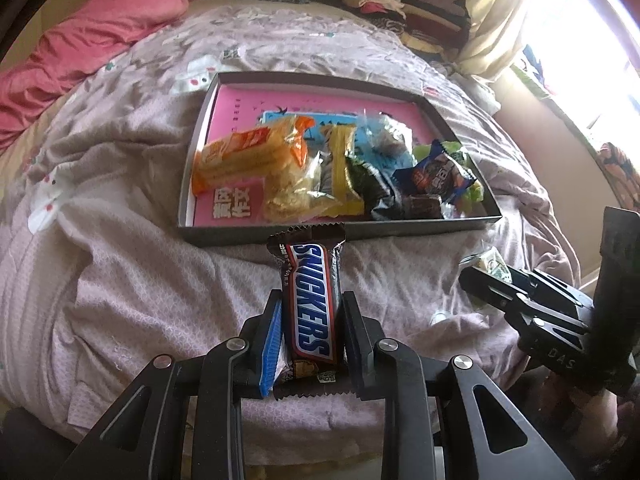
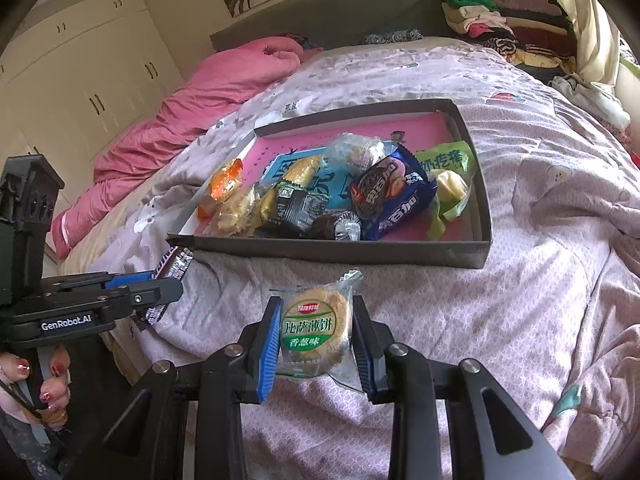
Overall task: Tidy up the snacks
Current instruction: 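Grasp the Snickers bar with the left gripper while the right grasps the round cake, then lift the Snickers and round cake and carry both over the tray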
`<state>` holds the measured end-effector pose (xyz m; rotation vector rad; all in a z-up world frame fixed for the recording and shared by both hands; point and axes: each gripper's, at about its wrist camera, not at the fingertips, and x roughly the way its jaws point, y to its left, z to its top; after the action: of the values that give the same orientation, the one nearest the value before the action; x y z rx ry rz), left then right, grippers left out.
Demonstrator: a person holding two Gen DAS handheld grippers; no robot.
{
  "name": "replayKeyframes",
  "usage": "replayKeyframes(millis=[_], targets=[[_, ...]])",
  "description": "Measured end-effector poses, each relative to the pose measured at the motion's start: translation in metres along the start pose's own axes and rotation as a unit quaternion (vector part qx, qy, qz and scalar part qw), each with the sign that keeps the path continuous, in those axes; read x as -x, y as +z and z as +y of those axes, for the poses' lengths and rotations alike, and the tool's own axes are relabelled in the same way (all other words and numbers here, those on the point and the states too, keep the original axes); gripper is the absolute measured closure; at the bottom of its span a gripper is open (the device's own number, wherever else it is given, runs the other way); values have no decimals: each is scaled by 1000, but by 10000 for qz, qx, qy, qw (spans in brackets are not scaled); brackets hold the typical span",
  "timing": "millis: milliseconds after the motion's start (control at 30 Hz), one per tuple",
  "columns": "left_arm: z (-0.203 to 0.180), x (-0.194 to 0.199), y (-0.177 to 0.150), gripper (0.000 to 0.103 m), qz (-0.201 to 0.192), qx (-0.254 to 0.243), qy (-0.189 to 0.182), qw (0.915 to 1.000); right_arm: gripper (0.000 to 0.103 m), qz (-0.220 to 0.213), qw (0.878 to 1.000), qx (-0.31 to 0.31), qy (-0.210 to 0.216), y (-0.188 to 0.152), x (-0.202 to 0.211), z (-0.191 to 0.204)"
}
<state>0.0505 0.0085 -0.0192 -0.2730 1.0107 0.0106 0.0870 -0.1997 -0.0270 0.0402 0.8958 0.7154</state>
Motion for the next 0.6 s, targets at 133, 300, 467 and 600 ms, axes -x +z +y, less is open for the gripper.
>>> replayKeyframes(millis=[133,300,467,600], targets=[[-4,6,3,74,-57,-11,-45,10000,70,-83,10000,-54,16,2,3,-3],[-10,13,6,74,-128,-74,-57,9999,70,-197,9997,-111,6,6,8,-8],[-14,18,10,74,-207,-111,-66,9997,70,-288,9994,-184,-3,8,12,-13],[-17,22,15,74,-278,-142,-48,9995,70,-381,9991,-206,-24,11,16,-16]])
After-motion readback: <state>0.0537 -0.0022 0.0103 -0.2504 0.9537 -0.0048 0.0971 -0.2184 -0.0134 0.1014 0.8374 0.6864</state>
